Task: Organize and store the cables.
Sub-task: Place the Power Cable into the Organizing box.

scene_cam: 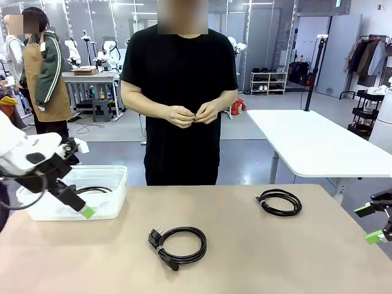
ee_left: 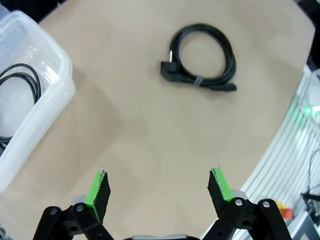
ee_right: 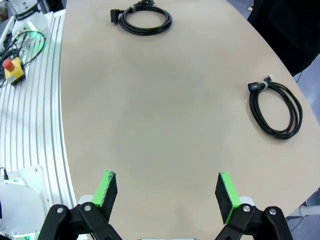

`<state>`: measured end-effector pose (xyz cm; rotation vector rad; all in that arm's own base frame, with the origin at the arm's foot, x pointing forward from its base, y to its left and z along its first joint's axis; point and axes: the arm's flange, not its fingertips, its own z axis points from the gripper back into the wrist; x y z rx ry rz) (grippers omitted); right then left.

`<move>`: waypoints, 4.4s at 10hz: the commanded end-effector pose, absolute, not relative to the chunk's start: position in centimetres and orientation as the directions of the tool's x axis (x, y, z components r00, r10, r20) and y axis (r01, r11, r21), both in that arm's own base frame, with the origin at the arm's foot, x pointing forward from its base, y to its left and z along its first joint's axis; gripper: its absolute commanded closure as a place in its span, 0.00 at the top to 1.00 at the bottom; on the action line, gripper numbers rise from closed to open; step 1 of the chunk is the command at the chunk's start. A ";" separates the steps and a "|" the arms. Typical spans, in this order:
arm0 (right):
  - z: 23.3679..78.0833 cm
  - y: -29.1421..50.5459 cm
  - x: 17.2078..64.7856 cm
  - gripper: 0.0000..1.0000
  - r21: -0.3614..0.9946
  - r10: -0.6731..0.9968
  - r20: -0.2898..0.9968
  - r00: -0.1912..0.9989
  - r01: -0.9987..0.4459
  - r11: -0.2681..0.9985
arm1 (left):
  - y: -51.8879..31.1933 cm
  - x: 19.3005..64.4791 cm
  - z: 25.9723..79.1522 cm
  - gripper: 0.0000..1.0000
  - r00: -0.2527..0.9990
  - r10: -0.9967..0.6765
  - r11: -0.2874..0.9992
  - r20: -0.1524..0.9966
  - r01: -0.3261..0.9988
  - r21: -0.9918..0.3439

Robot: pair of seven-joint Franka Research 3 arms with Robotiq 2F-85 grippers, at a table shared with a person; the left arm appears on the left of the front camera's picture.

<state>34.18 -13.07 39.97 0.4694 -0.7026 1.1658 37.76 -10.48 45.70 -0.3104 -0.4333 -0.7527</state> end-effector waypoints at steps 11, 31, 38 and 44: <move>40.7 -12.6 34.1 1.00 -0.014 0.673 0.703 0.229 -0.942 0.335 | -25.7 36.0 39.8 1.00 0.718 -0.586 0.774 0.374 0.633 -0.004; 40.7 -12.6 34.1 1.00 -0.014 0.673 0.703 0.229 -0.942 0.335 | -32.6 39.0 32.7 1.00 0.870 0.447 0.893 0.209 -0.424 -0.149; 40.7 -12.6 34.1 1.00 -0.014 0.673 0.703 0.229 -0.942 0.335 | -34.6 41.3 31.2 1.00 0.870 0.474 0.880 0.136 -0.465 -0.093; 40.7 -12.6 34.1 1.00 -0.014 0.673 0.703 0.229 -0.942 0.335 | -34.6 41.8 31.0 0.00 0.872 0.474 0.881 0.121 -0.468 -0.071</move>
